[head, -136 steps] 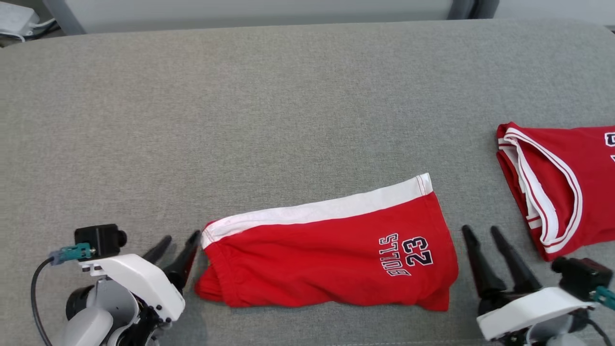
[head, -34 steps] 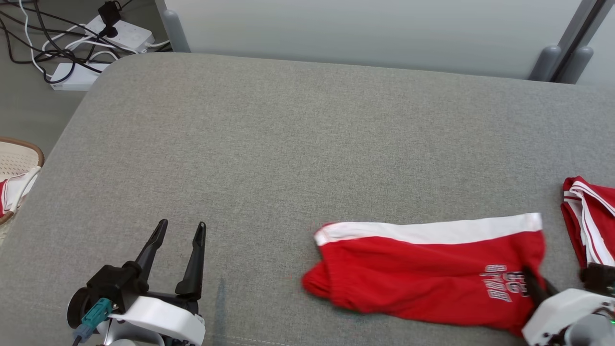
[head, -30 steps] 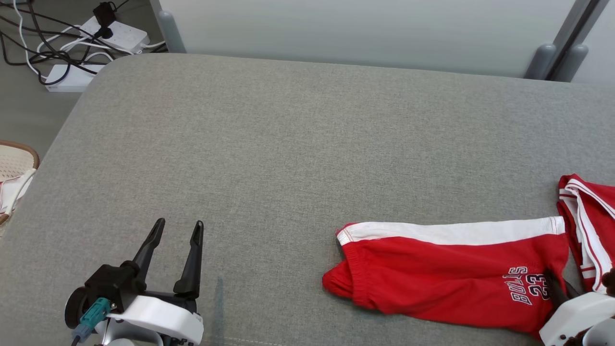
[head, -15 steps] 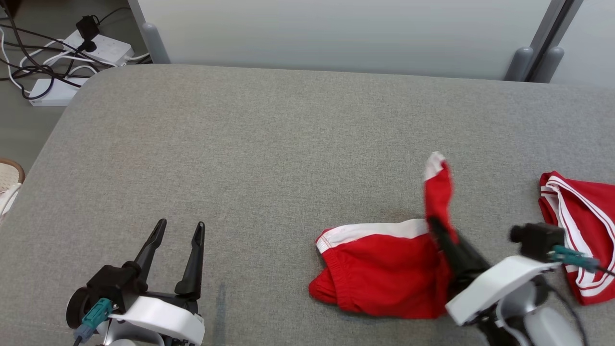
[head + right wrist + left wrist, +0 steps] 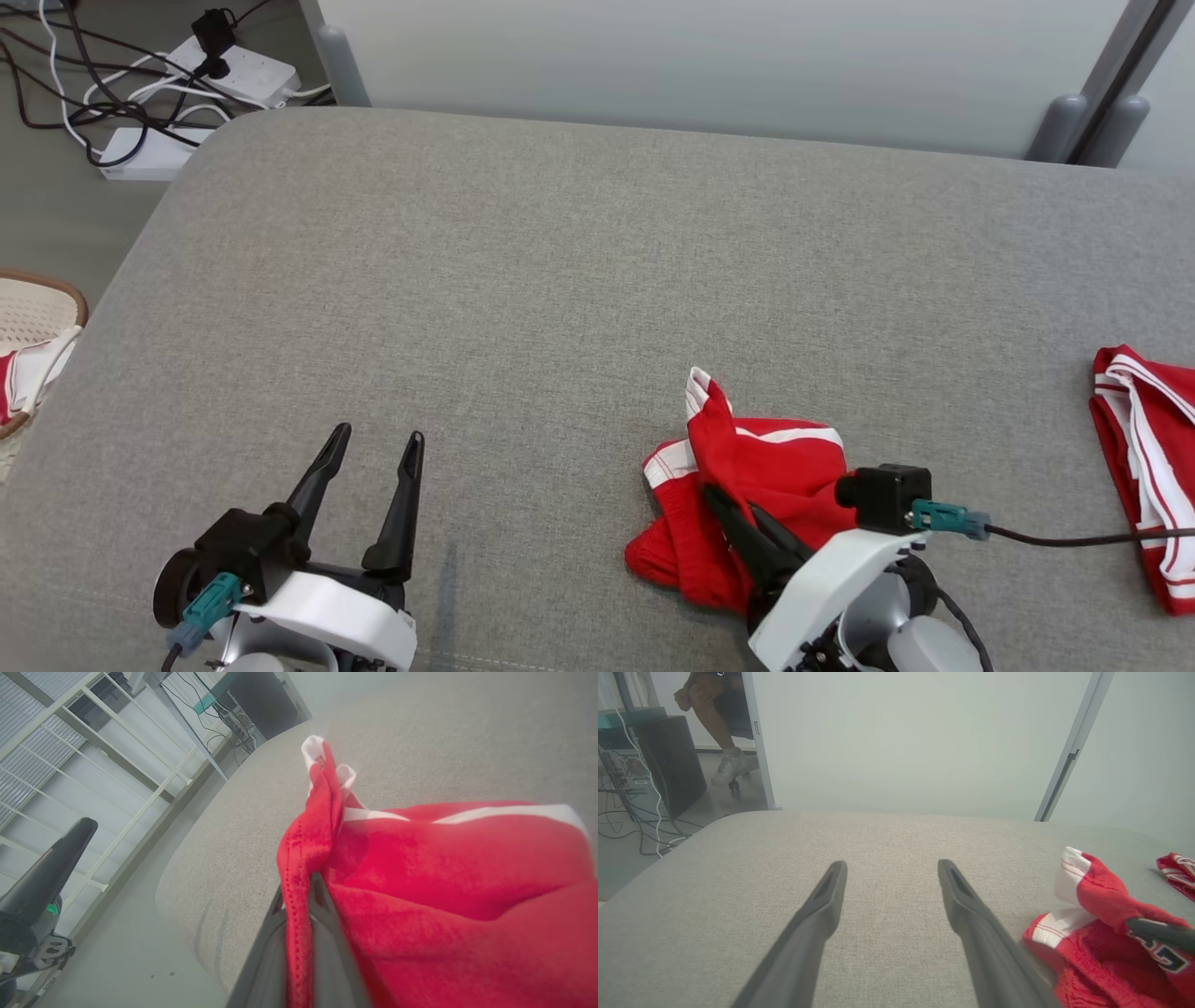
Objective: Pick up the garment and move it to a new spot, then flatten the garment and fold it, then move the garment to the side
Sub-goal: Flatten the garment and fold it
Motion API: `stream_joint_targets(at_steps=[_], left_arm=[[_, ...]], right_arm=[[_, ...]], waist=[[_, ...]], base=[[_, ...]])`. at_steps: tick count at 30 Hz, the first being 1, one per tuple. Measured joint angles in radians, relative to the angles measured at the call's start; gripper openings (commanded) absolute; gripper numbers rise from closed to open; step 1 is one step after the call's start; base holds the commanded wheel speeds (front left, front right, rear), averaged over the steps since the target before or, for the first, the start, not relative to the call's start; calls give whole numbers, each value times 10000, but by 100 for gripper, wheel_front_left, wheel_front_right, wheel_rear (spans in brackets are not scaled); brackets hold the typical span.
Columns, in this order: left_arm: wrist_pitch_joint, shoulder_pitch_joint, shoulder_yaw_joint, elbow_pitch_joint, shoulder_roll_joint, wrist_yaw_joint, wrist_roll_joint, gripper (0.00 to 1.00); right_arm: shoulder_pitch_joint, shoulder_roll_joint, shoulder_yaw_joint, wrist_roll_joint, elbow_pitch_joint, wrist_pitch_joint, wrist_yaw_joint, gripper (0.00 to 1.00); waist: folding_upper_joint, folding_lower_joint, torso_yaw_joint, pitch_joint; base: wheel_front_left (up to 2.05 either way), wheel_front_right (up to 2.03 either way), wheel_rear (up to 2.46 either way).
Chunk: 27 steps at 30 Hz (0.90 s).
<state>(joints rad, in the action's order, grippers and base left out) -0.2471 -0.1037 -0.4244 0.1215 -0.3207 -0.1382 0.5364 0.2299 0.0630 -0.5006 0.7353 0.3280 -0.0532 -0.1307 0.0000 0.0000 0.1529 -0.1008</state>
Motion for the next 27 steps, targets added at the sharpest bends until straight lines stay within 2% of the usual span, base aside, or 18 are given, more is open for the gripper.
stream_joint_targets(at_steps=[1, 2, 3, 4, 11, 15, 18, 22, 27], left_arm=[[0, -53, -10, 31, 0, 59, 0, 100], [0, -78, -12, 50, -4, 65, 0, 100], [0, -81, -17, 69, 8, 65, 0, 100], [0, -81, -25, 96, 10, 65, 0, 100], [-2, -81, -21, 159, 56, 63, 0, 100], [-4, -81, 17, 153, 63, 50, 0, 100], [-4, -80, 63, 146, 52, 29, 0, 100], [-12, -69, 174, 52, 31, -125, 0, 100], [-12, -23, 343, -138, -96, -314, 4, 100]], right_arm=[[130, -6, -115, 56, 155, 192, 0, 0], [265, 4, -288, 282, 278, 313, 2, 19], [392, -4, -447, 476, 458, 355, 0, 46], [492, -2, -608, 594, 608, 464, 0, 100], [1084, 6, -1465, 1227, 717, 1233, 0, 100], [1194, 50, -1241, 1030, 213, 2153, 0, 100], [1183, 548, -426, 226, -69, 2725, 0, 100], [798, 1360, 1325, -1262, -316, 2949, 0, 100], [-485, 1455, 3110, -2805, -936, 3016, 0, 100]], waist=[[0, 1, 29, -14], [0, 0, 59, -25], [0, 0, 82, -30], [0, 0, 98, -35], [0, 0, 103, -9], [0, 1, -6, 7], [0, 0, -107, 20], [0, 0, -274, 45], [0, 0, -505, 110]], base=[[0, 0, 0], [0, 0, 0], [0, 0, 0], [0, 0, 0], [0, 0, 0], [0, 0, 0], [0, 0, 0], [0, 0, 0], [0, 0, 0]])
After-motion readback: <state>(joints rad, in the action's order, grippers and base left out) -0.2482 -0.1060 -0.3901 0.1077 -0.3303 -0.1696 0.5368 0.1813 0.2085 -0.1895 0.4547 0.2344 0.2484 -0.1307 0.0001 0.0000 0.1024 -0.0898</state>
